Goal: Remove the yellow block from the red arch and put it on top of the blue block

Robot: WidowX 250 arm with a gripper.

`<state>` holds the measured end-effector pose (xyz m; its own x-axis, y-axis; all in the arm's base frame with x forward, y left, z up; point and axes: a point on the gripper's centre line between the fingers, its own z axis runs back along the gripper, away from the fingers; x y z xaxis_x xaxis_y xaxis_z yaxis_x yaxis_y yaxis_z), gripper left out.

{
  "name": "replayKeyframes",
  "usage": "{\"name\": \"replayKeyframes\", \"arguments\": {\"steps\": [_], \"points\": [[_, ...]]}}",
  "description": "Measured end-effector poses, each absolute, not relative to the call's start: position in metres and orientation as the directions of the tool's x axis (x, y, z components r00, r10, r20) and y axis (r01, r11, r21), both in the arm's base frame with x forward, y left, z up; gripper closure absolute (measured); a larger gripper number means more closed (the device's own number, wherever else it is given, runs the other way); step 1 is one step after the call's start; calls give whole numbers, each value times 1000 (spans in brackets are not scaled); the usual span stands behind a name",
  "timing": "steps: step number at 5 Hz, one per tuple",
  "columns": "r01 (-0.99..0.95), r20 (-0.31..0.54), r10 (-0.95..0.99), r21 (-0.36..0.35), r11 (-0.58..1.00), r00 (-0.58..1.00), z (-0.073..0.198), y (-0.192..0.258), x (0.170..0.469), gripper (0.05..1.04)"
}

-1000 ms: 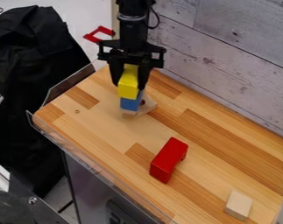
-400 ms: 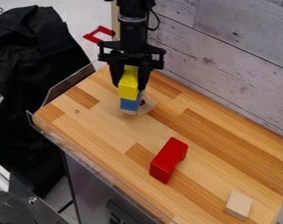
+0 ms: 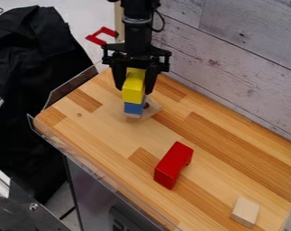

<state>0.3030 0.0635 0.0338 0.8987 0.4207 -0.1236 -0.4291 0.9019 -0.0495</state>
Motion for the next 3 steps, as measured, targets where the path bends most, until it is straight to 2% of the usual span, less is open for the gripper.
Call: {"name": "replayKeyframes", "arguments": {"steps": [1,2,3], "points": [[-443,-32,442,-77,893,896,63,61,294,81],[-460,55,467,-98,882,883,95,62,285,84],[-444,127,451,-78,892,883,129,59,271,84]]}}
